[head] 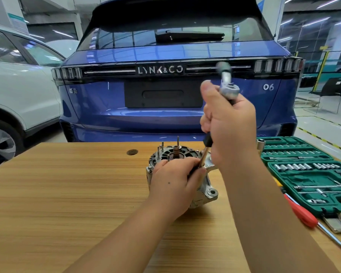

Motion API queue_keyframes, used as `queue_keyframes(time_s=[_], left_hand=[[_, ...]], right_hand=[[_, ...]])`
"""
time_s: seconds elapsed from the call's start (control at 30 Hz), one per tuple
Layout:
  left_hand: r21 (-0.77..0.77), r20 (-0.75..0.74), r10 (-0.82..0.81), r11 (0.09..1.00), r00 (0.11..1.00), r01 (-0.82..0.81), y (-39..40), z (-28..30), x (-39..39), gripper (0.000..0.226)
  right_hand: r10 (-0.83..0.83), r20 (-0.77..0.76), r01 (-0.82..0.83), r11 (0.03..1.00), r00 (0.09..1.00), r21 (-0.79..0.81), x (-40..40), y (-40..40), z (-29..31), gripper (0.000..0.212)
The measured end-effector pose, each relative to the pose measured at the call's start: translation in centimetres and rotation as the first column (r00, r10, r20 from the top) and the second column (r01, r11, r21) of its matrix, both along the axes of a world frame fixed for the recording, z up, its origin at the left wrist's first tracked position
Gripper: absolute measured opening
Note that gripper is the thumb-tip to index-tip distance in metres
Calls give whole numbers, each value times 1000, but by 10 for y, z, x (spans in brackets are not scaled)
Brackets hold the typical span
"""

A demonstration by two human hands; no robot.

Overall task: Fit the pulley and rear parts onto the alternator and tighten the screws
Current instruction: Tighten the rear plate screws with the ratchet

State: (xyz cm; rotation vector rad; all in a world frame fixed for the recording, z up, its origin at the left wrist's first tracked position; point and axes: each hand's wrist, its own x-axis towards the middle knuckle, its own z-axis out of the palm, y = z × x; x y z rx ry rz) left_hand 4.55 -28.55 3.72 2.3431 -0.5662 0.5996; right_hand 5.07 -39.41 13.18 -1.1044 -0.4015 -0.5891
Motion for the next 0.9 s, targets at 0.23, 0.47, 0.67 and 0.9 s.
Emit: queue_keyframes(time_s=[0.23,0.47,0.67,0.9], left_hand=[[-75,-42,-18,997,999,15,0,2,-3,25],[-89,-44,-17,996,999,13,-1,7,-4,35],[-133,-91,-95,988,991,82,4,7,-2,33],[-60,-31,-56,997,998,54,3,7,-1,39]], right_hand=[[381,33,-377,921,924,-98,6,-9,-5,29],[114,284,-59,979,952,-197,8,3,-10,45],[233,220,-177,953,947,-246,1,6,-9,33],[68,115,-40,972,991,-232,-8,9,-2,42]])
